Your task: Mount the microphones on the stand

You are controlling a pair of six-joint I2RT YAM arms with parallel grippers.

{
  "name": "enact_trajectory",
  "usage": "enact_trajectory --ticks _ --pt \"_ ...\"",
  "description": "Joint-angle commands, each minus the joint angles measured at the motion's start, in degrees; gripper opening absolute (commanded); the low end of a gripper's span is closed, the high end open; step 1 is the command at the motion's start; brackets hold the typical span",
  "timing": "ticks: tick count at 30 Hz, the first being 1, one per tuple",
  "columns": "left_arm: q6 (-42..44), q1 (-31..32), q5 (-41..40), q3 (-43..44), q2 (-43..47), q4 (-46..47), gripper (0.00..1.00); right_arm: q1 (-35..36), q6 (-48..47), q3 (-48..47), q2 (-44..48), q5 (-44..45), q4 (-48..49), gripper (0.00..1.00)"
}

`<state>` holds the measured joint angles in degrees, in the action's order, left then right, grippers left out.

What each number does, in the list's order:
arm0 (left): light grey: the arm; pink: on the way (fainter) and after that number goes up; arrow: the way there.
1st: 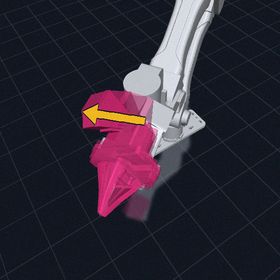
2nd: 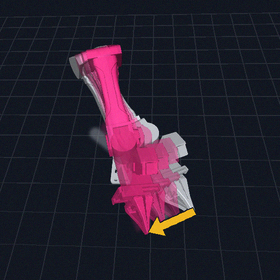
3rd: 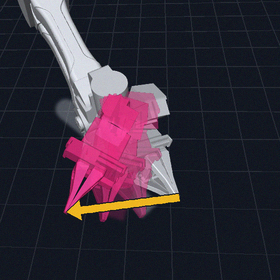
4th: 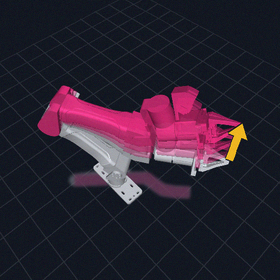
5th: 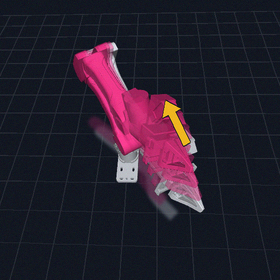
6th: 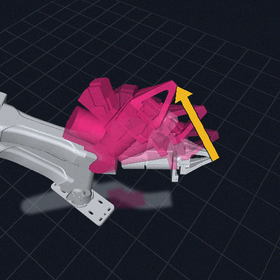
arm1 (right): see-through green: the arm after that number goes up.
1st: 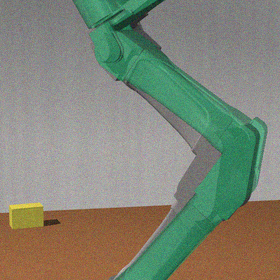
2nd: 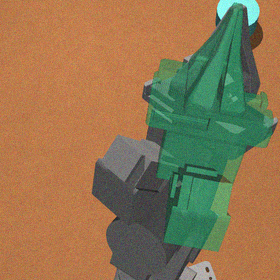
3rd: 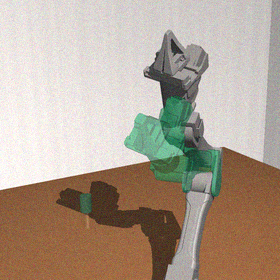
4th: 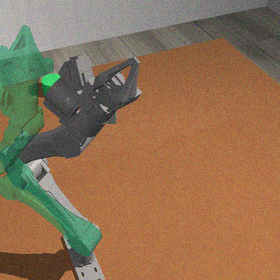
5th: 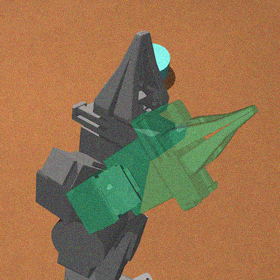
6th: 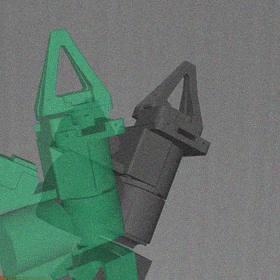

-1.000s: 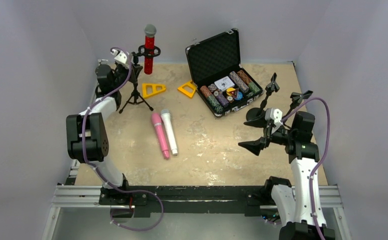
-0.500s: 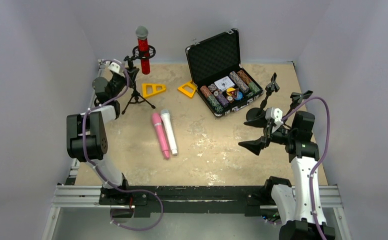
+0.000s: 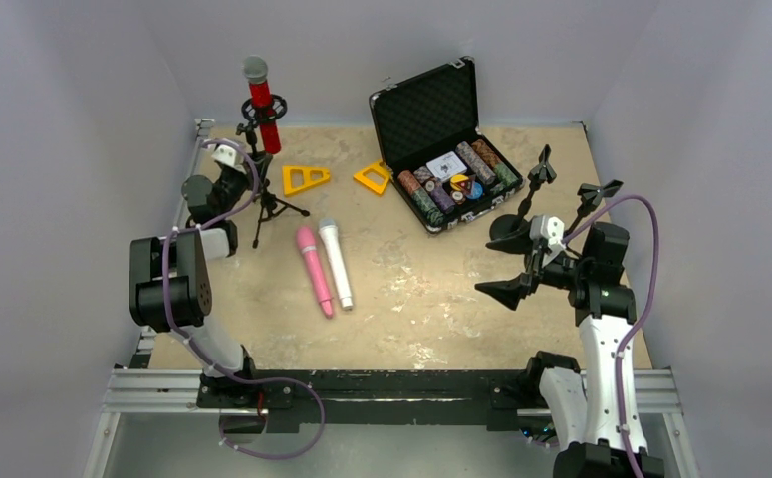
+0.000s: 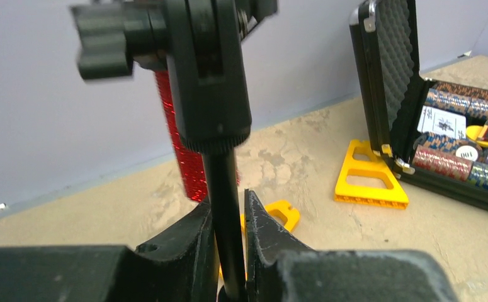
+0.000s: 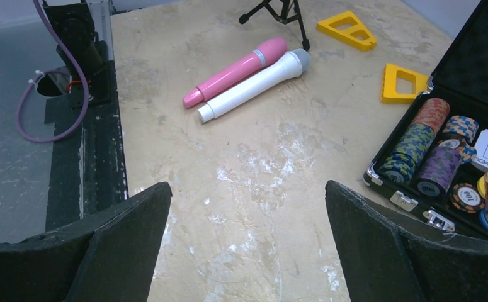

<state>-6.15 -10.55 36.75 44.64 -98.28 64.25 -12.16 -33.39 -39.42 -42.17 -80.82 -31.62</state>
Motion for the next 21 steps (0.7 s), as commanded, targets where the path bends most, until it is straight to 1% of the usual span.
enact_trajectory --ticks 1,6,9,11,15,18,21 --pt "1.89 -0.05 1.89 -2.92 1.96 1.02 0.23 -0.48 1.06 -1.05 0.91 -2.39 1.68 0.97" --pt "2.31 -0.25 2.03 -3.76 2.87 0.27 0.23 -0.58 1.55 -0.84 1.21 -2.59 2.02 0.97" --pt "2.82 -0.26 2.44 -3.68 3.46 -1.02 0.16 -0.74 1.73 -0.86 1.39 -2.76 2.21 0.97" --pt "3.44 -0.26 2.76 -3.89 4.02 -2.3 0.13 -0.83 1.91 -0.75 1.51 -2.88 2.4 0.97" --pt "5.7 -0.22 3.2 -4.97 6.14 -6.12 0.14 -0.93 2.09 -0.75 1.58 -3.12 2.6 0.97" --pt "8.99 -0.26 3.21 -5.56 8.0 -10.74 0.12 -0.93 2.23 -0.75 1.74 -3.36 2.68 0.97" --pt "9.57 -0.26 2.8 -6.24 9.19 -13.44 0.12 -0.93 2.34 -0.77 1.97 -3.71 2.7 0.97"
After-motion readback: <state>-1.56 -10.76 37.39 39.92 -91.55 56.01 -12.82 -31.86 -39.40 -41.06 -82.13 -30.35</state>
